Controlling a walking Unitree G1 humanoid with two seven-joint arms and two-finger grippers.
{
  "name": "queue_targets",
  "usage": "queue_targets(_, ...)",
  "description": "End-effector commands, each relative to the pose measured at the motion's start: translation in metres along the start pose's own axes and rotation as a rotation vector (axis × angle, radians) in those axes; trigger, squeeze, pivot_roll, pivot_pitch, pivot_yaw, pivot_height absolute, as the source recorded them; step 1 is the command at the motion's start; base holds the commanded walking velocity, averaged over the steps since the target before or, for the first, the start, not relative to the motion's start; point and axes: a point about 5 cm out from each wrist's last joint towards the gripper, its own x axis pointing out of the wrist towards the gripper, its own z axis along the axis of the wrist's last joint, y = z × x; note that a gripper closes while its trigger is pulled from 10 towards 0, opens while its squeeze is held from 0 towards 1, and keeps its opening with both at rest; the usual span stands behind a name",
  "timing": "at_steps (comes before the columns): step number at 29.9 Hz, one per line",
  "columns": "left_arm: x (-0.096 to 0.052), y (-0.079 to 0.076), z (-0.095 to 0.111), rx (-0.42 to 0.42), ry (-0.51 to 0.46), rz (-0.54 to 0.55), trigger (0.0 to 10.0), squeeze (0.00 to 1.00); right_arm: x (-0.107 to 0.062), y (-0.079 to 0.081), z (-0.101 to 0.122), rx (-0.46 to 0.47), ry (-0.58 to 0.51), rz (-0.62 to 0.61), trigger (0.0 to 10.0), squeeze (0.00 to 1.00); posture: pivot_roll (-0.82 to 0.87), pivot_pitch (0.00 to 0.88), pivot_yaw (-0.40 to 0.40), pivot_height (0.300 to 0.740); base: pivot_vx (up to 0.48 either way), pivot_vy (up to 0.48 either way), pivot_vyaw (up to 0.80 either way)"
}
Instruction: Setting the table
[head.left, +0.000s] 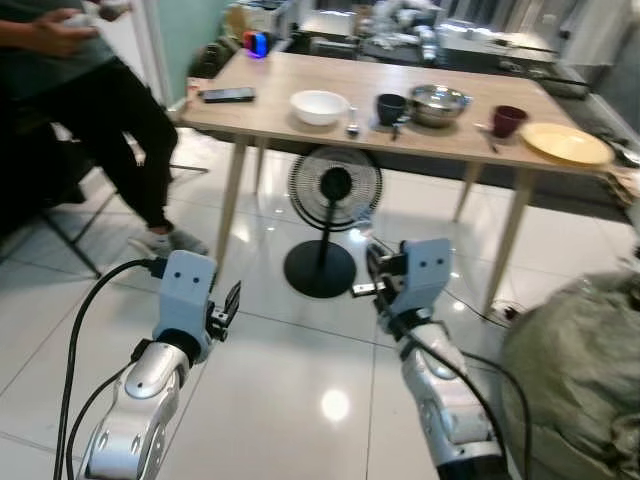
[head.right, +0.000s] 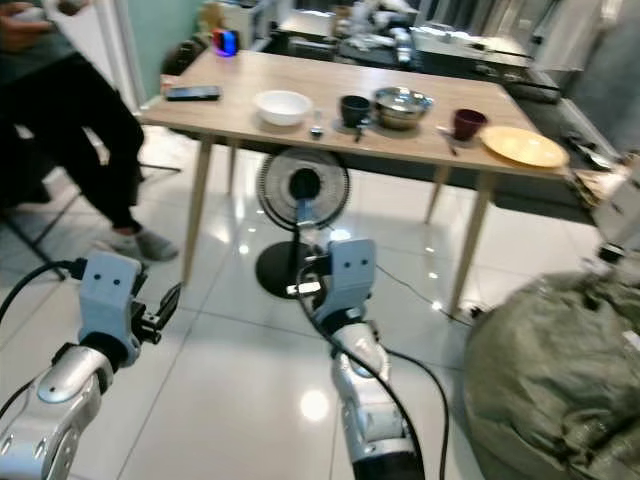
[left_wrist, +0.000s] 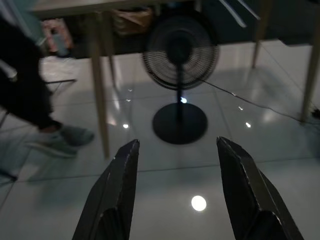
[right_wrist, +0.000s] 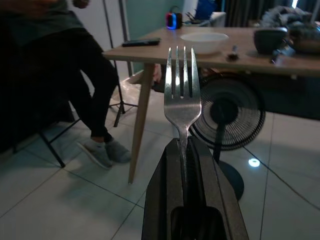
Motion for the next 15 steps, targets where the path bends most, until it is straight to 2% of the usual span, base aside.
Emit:
queue_targets(1,-0.0001,-0.0026,-0.0050,0.001,0.025,-0.007,10.0,0.00,-0.0033,-0.0065,-0.0052,0.003,0.023,-0.023,10.0,0.00,0.05,0.026,0.033,0.740,0.000,0.000,-0.79)
queue_targets(10,0.0008,-0.0010,-0.0058,0.015,0.030,0.009,10.0,0.00,-0.0032,-0.0064,-0.0059,0.002,0.026,-0.027,10.0,0.00,0.05,0.028,0.035,0.740,0.000,0.000,-0.80)
queue_targets(15,0.0042,-0.0013,-0.0035,0.024,0.012,0.038,10.0,0.00,-0.0032,-0.0039,-0.0045,-0.005,0.013,-0.014,10.0,0.00,0.05,0.028,0.037,0.740,0.472,0.000,0.00)
